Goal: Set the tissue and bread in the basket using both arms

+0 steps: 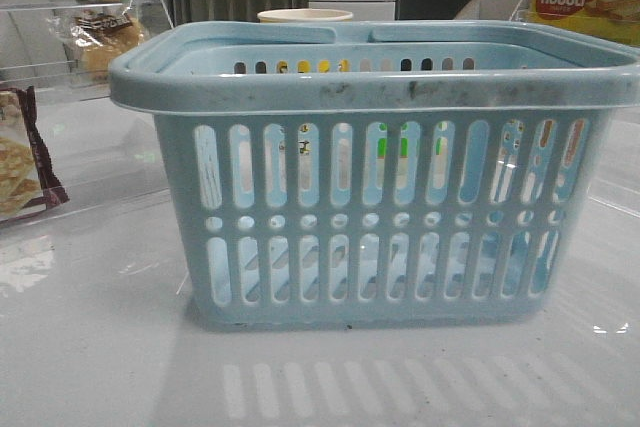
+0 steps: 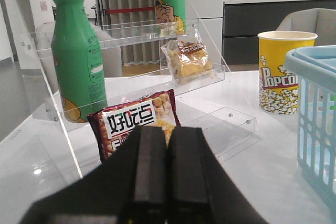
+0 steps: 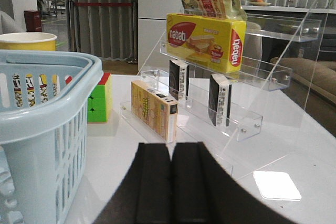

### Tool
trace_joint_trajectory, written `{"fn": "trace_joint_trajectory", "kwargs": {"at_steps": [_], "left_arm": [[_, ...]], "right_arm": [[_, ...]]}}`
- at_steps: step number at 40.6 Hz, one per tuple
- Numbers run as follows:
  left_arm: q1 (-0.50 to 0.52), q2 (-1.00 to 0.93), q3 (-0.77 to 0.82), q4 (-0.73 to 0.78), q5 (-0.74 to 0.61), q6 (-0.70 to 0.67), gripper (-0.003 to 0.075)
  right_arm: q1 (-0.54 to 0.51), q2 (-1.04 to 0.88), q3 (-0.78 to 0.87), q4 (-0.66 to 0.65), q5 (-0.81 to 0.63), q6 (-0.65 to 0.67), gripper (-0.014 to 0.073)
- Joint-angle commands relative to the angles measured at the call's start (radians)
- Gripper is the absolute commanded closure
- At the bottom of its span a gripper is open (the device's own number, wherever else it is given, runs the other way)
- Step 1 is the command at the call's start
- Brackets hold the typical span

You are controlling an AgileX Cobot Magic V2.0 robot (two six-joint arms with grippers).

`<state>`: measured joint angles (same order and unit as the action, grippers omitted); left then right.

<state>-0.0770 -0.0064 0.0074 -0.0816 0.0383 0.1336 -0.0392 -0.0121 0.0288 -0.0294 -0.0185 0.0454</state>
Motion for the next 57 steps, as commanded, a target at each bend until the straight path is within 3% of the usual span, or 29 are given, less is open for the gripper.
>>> {"fn": "trace_joint_trajectory", "kwargs": {"at_steps": [1,29,38,45,57], "left_arm": [[-0.005,-0.016,-0.001,-0.003,-0.090,0.000,0.0629],[-0.005,-0.016,-0.001,-0.003,-0.090,0.000,0.0629],[-0.005,-0.016,-0.024,-0.003,-0.190,0.000,0.0629],[-0.005,-0.016,-0.170,-0.003,-0.156,0.000,0.0629],[-0.005,0.119,-0.518,-0.003,0.109,0.000,0.0629]], "right_arm": [[-0.003,-0.016,0.001,-0.006,-0.092,-0.005,0.0537],[-0.003,-0.016,0.001,-0.006,-0.099,-0.005,0.0537],[-0.002,-0.016,-0.013,-0.006,-0.103,-0.005,0.0537],[-0.002,-0.016,-0.144,-0.006,-0.042,-0.005,0.0537],[-0.002,0.097,-0.504,-0.007,0.241,-0.008,0.0537]]}}
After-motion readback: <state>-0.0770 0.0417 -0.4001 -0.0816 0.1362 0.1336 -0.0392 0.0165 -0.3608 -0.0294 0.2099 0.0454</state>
